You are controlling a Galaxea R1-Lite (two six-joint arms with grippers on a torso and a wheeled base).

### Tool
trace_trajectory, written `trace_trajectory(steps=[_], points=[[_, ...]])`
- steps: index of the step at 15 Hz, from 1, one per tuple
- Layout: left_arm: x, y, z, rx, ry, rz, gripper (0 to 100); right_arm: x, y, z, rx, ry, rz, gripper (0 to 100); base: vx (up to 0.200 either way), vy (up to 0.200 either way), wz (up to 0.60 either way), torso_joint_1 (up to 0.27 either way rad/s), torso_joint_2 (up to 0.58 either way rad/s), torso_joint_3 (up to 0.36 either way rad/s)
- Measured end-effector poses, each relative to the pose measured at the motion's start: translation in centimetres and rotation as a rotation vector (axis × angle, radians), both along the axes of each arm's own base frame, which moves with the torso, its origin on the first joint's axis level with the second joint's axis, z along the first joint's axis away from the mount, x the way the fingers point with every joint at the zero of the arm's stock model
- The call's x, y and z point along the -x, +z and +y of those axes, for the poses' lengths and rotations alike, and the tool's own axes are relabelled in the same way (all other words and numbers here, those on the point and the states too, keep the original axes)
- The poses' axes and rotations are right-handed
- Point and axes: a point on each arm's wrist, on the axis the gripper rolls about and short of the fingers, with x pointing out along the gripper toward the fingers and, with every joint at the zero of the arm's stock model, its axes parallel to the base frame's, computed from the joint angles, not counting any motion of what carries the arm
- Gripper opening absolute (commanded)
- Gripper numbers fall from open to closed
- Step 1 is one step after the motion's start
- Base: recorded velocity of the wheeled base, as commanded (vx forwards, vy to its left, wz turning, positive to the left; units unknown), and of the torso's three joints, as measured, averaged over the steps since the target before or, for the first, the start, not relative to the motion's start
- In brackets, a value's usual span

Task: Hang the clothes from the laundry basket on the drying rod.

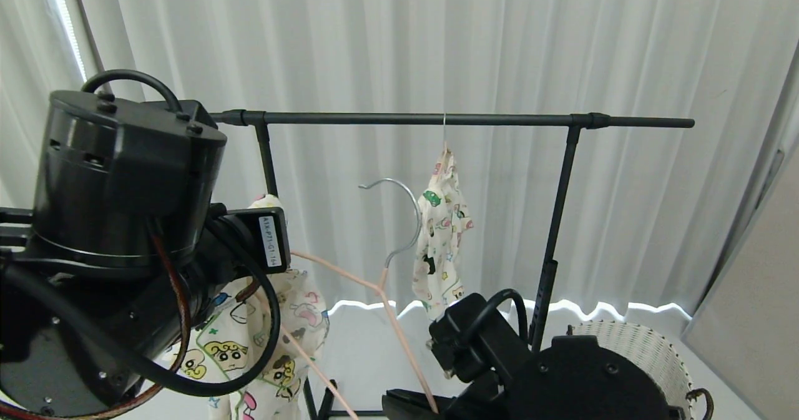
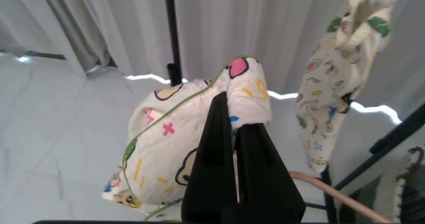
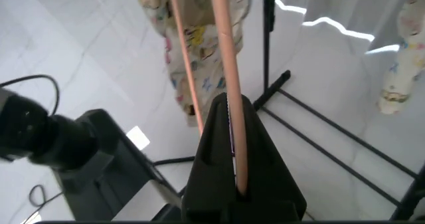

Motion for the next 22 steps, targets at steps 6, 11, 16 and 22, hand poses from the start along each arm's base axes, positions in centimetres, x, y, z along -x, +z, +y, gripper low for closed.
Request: trace_trajectory(steps=[6,11,16,22], points=[[0.0,0.1,-0.2,-0.001,-0.007,-0.001,0,2.2,-0.8,-5.1,0.142,0.048,0.071,0,0.000,0.000,0.00,0.000,0.00,0.000],[0.0,-0.1,-0.4,-0.003,-0.012,0.003,0,1.2,0.6,-6.6,0.051,0.015,0.053,0,0.000,0.000,0.00,0.000,0.00,0.000],[0.5,-0.3,-1.3,0.007,-0.050,0.008,0,0.1,1.0,-5.1,-0.033,-0.028,-0.007,0,0.000,0.000,0.00,0.000,0.00,0.000],[3.2,0.1,-3.4,0.036,-0.193,-0.001,0,-0.3,1.5,-2.6,-0.059,-0.012,-0.014,0,0.000,0.000,0.00,0.000,0.00,0.000]])
